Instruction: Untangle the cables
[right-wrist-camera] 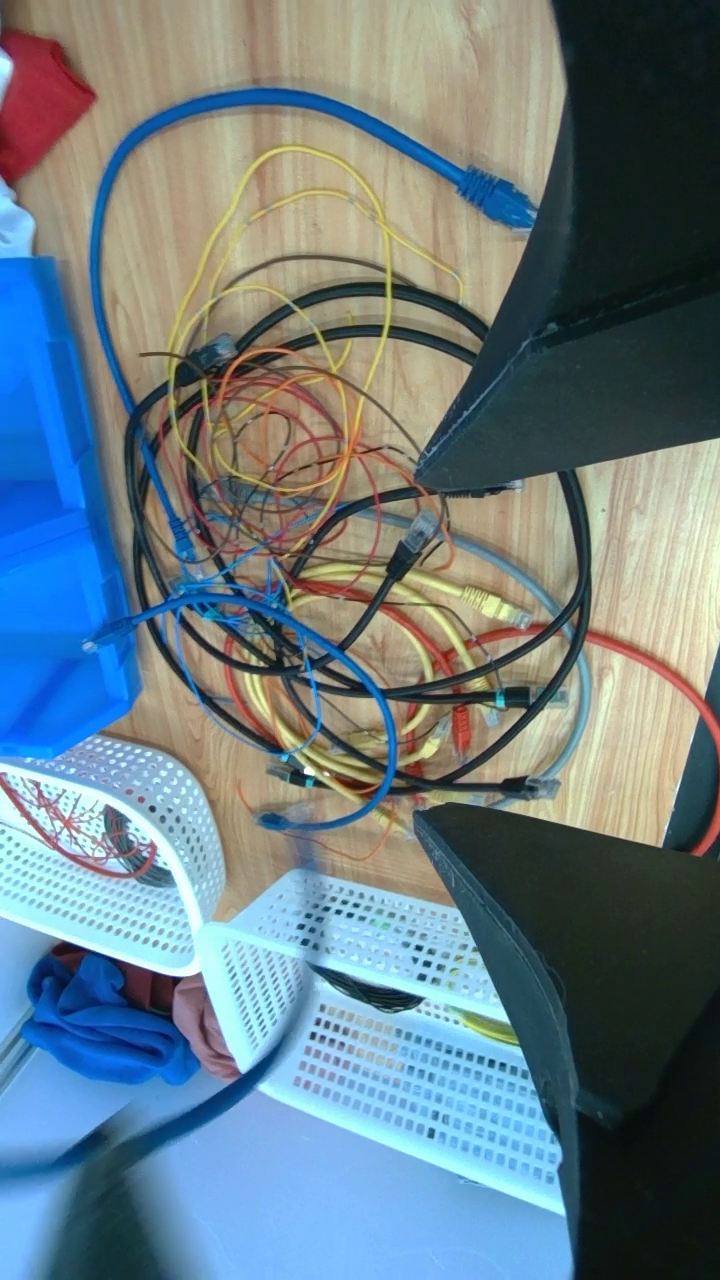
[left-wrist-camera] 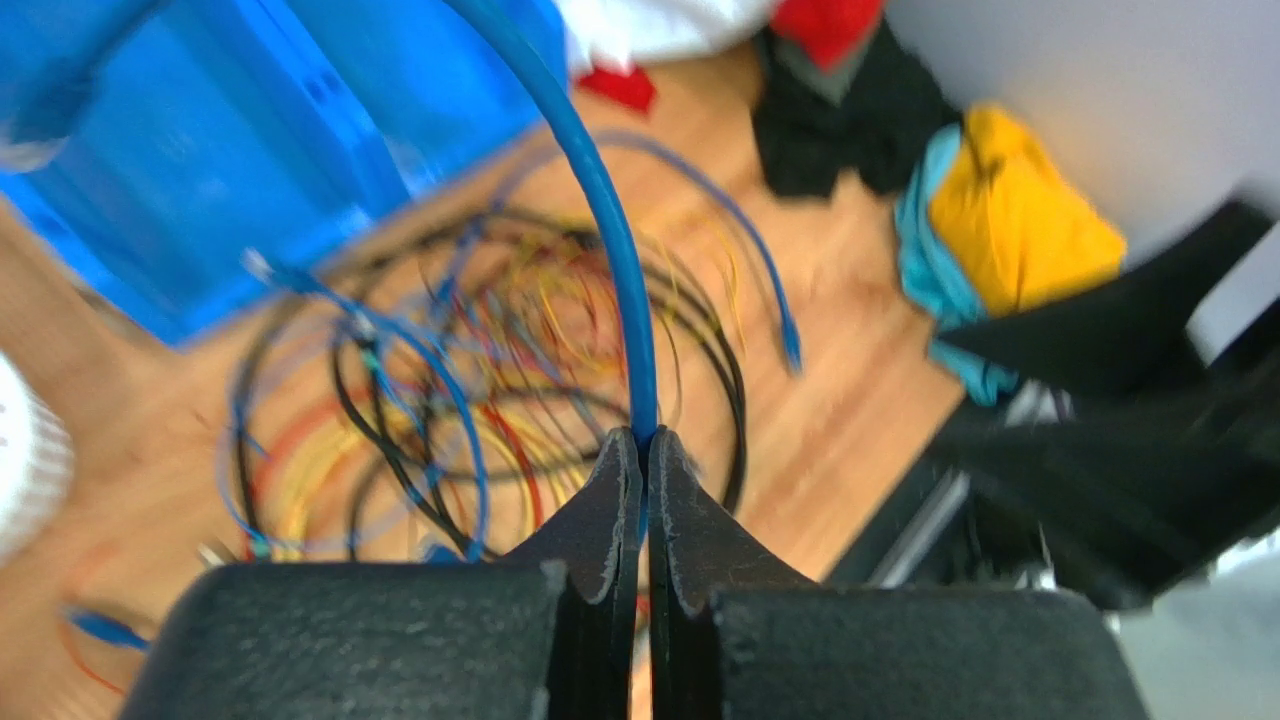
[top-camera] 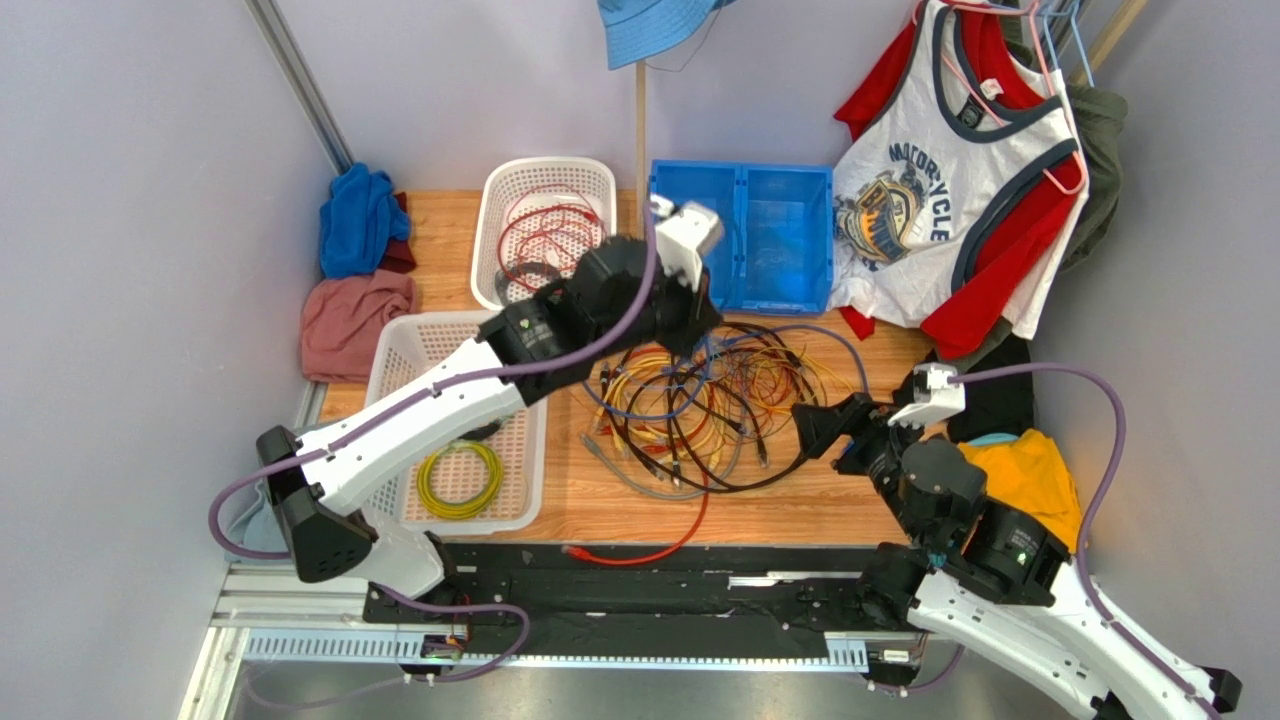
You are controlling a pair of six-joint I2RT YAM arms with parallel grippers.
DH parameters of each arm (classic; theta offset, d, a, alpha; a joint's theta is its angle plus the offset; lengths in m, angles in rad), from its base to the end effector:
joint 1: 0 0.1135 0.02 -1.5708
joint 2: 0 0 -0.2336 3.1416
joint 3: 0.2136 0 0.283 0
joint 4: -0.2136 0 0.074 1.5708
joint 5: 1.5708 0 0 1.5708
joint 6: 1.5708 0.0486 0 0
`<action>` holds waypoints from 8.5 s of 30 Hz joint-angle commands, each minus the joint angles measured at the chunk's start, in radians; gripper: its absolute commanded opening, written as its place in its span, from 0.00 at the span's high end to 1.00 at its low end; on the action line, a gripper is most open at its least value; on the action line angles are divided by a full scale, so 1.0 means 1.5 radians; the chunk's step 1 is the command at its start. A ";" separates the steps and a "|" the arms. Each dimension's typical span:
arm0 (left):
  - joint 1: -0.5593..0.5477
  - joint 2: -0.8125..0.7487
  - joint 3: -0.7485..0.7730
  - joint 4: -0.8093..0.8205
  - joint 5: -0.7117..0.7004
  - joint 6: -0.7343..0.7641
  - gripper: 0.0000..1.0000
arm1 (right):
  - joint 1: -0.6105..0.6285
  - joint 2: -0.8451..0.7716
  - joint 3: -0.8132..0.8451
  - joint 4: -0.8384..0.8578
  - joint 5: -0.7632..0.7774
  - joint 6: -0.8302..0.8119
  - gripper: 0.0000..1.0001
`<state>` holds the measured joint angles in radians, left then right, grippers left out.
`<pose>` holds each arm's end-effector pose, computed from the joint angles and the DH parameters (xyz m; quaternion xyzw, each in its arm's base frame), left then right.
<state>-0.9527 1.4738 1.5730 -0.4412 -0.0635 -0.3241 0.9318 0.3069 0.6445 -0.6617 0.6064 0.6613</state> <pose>0.2239 -0.3096 0.3920 0.2351 0.7824 -0.3225 0.4782 0.1095 0.1010 0.2960 0.0682 0.7913 0.2288 0.5629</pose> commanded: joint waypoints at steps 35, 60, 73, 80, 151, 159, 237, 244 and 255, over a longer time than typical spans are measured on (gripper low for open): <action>-0.087 -0.260 -0.353 0.140 0.080 -0.044 1.00 | -0.043 0.311 0.061 0.410 -0.335 0.090 0.24; -0.090 -0.488 -0.381 -0.146 -0.312 -0.147 0.26 | -0.046 0.337 0.144 0.161 -0.195 -0.060 1.00; -0.090 -0.473 -0.416 -0.132 -0.303 -0.165 0.30 | -0.046 0.350 0.147 0.013 -0.031 -0.058 1.00; -0.090 -0.487 -0.447 -0.125 -0.288 -0.187 0.30 | -0.047 0.391 0.185 0.033 -0.017 -0.070 1.00; -0.089 -0.455 -0.471 -0.108 -0.324 -0.166 0.32 | -0.436 1.123 0.828 0.384 -0.209 -0.241 1.00; -0.090 -0.435 -0.473 -0.105 -0.306 -0.180 0.32 | -0.442 1.163 0.775 0.383 -0.215 -0.219 1.00; -0.090 -0.526 -0.656 0.023 -0.179 -0.322 0.37 | -0.165 0.998 0.200 0.411 -0.228 -0.077 0.63; -0.091 -0.512 -0.653 0.025 -0.185 -0.317 0.37 | -0.102 0.916 0.121 0.420 -0.235 -0.081 1.00; -0.090 -0.502 -0.635 0.025 -0.227 -0.302 0.37 | 0.022 0.676 0.069 0.332 -0.124 -0.098 1.00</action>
<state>-1.0866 0.7086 0.5934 -0.4084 -0.3618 -0.7879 0.9680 1.4345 0.7486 -0.1230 0.3347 0.5339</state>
